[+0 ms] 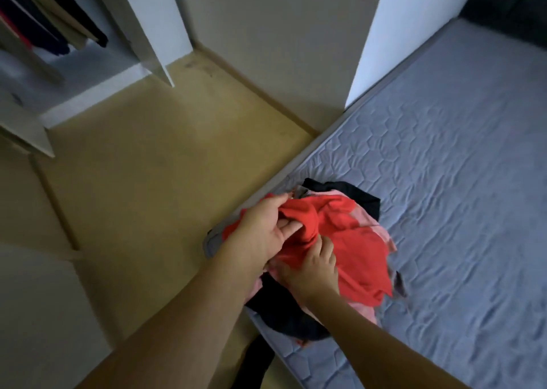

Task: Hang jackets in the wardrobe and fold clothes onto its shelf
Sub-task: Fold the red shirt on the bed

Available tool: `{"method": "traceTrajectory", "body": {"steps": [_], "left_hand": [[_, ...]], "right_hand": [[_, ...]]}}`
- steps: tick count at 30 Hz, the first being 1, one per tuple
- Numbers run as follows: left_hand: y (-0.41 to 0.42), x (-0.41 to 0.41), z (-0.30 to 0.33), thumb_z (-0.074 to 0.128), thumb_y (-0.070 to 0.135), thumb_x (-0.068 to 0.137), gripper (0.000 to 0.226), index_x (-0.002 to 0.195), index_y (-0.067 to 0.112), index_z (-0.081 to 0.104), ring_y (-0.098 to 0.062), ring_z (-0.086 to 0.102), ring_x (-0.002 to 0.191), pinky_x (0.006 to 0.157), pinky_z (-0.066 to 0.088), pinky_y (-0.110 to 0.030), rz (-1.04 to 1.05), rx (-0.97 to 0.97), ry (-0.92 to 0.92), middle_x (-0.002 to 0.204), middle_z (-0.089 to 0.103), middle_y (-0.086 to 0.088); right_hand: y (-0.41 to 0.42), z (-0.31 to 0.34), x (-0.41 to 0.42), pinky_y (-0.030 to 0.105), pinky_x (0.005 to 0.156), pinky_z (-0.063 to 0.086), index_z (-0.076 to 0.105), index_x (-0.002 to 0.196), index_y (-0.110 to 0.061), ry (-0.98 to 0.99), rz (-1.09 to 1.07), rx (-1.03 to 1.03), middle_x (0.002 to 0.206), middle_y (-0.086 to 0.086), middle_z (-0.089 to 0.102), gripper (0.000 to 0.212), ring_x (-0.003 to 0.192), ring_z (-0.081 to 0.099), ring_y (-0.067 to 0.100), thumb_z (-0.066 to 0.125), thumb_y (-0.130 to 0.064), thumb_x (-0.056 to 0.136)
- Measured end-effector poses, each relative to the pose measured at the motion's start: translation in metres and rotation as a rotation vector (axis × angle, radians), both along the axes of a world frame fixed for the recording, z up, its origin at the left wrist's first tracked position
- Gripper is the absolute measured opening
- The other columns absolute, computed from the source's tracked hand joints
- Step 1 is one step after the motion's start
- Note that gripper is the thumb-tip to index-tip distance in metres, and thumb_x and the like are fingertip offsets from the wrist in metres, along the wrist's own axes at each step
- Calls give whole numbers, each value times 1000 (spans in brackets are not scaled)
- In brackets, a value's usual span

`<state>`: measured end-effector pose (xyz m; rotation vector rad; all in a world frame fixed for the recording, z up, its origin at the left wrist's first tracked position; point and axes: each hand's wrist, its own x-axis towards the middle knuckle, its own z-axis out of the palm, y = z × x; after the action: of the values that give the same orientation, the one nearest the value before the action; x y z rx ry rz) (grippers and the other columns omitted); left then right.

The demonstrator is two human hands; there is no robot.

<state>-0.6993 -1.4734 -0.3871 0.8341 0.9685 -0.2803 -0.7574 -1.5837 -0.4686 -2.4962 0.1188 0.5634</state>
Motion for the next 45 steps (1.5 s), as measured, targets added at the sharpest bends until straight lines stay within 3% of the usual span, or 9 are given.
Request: {"method": "traceTrajectory", "body": {"steps": [4,8,13,15,20,24,34,39,45], "left_hand": [[-63,-18,98,61,15,95,7,94,9,59,-18,65,75,50,57,-33,-58,32,-157,86,64,-10],[-102,-47,193,63,25,93,13,99,13,61,-17,64,80,71,55,-34,-142,232,-392,92,66,-7],[-119,-69,254,55,49,93,43,85,10,70,-33,35,126,109,28,-42,-475,1453,-580,134,42,-6],[-134,-76,269,57,39,95,41,80,4,71,-38,26,136,114,18,-51,-419,1658,-750,145,35,-13],[-187,-101,297,48,39,94,20,89,21,55,-23,60,95,77,43,-33,-716,1119,-856,92,61,3],[-243,-121,304,52,18,69,32,100,24,58,-17,60,74,61,43,-28,-748,997,-795,84,65,3],[-398,-218,342,47,15,78,21,98,13,55,-33,62,103,69,37,-32,-1438,2114,-619,113,64,-11],[-477,-245,348,41,8,86,14,77,9,52,-30,59,82,66,43,-30,-1805,1942,-464,109,64,-15],[-537,-206,330,39,-1,77,17,66,2,51,-22,41,33,39,31,-17,-1740,1492,-442,51,48,-14]], "right_hand": [[-36,84,9,45,95,34,48,124,-11,-188,-434,170,128,16,43,44,120,40,39,58,-28,85],[-107,180,7,44,98,37,61,122,-17,-375,-571,187,121,20,41,43,111,42,39,48,-7,82],[-185,281,-8,34,83,38,59,108,-8,-609,-682,403,107,20,57,38,96,54,35,41,5,78],[-211,306,-20,32,72,36,52,94,-15,-643,-721,418,94,12,60,24,85,53,30,41,1,79],[-273,349,-55,34,55,27,44,68,-14,-695,-657,377,62,-2,49,21,61,44,21,41,-18,89],[-331,380,-89,30,45,29,40,56,-14,-609,-475,291,43,-9,38,42,45,39,10,51,-37,89],[-534,415,-203,29,63,38,65,108,-3,-211,-182,141,92,15,62,25,78,49,23,45,-1,94],[-588,392,-251,50,96,44,65,102,-7,612,7,385,93,12,70,31,80,64,23,37,4,93],[-655,356,-235,54,103,38,71,92,-9,711,-74,505,91,10,71,42,91,67,25,36,12,90]]}}
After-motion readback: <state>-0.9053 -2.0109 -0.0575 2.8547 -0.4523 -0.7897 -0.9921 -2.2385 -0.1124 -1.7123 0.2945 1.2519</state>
